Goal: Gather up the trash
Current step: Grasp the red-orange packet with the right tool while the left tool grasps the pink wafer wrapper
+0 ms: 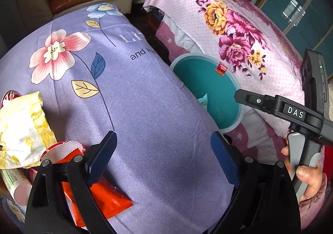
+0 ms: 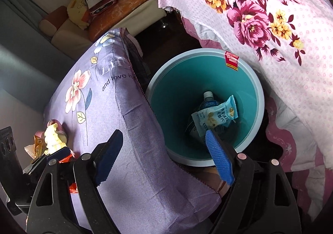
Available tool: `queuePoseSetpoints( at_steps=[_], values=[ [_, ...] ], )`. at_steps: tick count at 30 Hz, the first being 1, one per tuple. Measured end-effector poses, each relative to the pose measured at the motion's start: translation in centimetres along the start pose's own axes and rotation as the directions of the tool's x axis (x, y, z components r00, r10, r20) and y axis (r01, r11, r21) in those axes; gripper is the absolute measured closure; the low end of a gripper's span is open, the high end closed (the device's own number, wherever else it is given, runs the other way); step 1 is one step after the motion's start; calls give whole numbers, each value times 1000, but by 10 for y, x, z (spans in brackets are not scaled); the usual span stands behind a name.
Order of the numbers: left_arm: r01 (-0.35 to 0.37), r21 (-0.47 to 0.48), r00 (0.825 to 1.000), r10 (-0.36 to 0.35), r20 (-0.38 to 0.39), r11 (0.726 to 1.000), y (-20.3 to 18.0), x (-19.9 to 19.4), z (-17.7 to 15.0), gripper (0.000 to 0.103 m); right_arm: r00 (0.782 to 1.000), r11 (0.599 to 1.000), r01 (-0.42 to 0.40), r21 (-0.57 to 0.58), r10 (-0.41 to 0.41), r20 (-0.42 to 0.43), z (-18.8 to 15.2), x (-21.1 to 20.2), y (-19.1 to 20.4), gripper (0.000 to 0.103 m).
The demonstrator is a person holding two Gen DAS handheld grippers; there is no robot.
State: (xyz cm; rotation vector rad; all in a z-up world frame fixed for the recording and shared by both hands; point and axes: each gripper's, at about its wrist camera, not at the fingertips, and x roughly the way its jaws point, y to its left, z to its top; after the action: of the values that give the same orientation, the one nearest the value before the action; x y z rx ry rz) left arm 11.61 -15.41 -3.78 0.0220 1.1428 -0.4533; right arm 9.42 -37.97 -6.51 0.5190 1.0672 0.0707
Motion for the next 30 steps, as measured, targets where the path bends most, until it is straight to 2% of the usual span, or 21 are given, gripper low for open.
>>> queuePoseSetpoints(
  at_steps=[17,30],
  values=[
    [-4,-88,995,13,99,996,78,-71,-57,10,993,984,3,-179,-24,-117,-40,12,106,20],
    [-46,-147,987,68,145,988,137,-105,-116,9,963,956,-49,-289,-32,-269,-79,51,181,20]
  ],
)
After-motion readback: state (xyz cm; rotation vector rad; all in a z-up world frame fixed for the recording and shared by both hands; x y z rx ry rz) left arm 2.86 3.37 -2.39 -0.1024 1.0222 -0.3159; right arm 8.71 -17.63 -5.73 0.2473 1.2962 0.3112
